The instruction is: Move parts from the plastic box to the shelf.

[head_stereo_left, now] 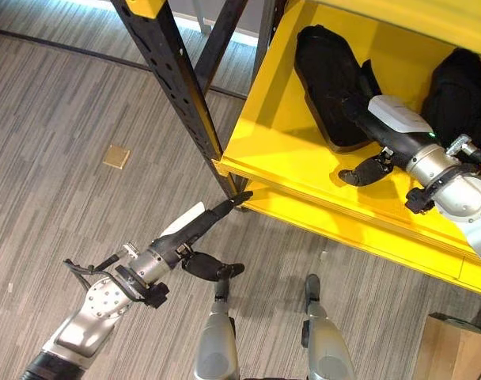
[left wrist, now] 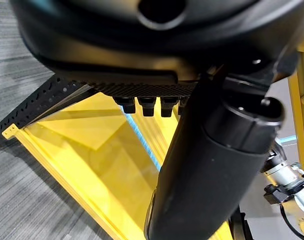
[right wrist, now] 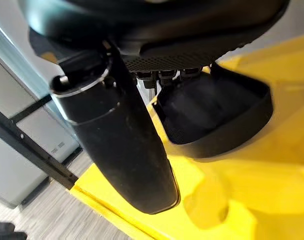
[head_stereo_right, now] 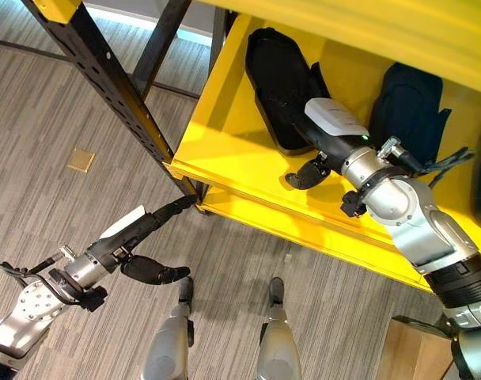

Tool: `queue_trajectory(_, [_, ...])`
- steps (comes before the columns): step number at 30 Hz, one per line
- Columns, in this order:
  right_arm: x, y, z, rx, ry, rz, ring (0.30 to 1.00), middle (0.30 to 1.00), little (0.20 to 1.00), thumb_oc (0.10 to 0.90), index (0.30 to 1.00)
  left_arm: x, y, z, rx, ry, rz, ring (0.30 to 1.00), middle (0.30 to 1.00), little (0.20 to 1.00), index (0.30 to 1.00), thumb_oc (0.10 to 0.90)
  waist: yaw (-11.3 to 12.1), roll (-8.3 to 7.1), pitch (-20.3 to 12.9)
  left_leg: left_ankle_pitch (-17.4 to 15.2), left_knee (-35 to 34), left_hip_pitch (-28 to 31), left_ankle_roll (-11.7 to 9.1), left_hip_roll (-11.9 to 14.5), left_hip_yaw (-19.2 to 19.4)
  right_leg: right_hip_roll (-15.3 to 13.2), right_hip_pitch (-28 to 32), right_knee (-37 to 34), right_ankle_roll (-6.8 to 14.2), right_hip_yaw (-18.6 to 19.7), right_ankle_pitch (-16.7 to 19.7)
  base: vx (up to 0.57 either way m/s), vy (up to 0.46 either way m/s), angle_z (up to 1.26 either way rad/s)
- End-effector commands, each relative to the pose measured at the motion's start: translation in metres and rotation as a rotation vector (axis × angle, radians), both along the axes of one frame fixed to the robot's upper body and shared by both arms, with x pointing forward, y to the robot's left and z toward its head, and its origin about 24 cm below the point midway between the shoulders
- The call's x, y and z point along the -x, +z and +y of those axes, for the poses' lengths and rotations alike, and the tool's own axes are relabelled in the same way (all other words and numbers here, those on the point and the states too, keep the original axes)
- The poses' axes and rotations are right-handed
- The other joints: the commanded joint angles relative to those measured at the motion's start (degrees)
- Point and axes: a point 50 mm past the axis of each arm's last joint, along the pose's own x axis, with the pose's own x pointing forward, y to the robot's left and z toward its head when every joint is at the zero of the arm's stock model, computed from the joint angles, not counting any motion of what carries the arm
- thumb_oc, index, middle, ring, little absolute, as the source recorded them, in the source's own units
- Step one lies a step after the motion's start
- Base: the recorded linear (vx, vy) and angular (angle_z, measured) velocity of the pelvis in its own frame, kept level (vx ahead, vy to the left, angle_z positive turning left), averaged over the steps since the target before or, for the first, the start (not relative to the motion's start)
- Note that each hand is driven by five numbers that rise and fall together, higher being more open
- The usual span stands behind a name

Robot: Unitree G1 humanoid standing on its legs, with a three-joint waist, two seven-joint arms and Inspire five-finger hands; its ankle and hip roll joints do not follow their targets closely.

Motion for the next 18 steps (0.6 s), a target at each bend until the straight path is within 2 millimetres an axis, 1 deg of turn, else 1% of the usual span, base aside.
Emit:
queue_trajectory(1, [0.006,0.056,0.020,-0.028,0.082,-0.220,1.000,1.000,1.000,0.900,1.000,0.007,0.024,-0.005,0.028,-0.059,-0.108,1.000,1.000,1.000,1.000,0.900,0.56,-1.58,-2.25,-7.11,5.61,0.31,3.92,0.80,5.18,-1.25,-4.88,10.52,-0.39,-0.10,-8.30,-0.02,-0.022,0.09])
queue_trajectory(10, [-0.005,0.055,0.016,-0.029,0.030,-0.183,1.000,1.000,1.000,0.900,1.000,0.005,0.024,-0.005,0.019,-0.060,-0.116,1.000,1.000,1.000,1.000,0.900,1.08,-1.31,-1.09,-6.93,6.94,-1.81,3.79,0.94,4.69,-1.18,-6.13,11.78,-1.03,-0.33,-9.15,-0.01,-0.013,0.02])
queue_trajectory(18, [-0.012,0.047,0.010,-0.067,-0.023,-0.126,1.000,1.000,1.000,0.900,1.000,0.003,0.026,-0.006,0.015,-0.051,-0.110,1.000,1.000,1.000,1.000,0.900,1.18,-1.50,-0.78,-6.96,7.49,-2.33,3.88,1.06,4.62,-1.07,-6.01,11.94,-1.27,-0.37,-9.45,0.00,0.000,0.00])
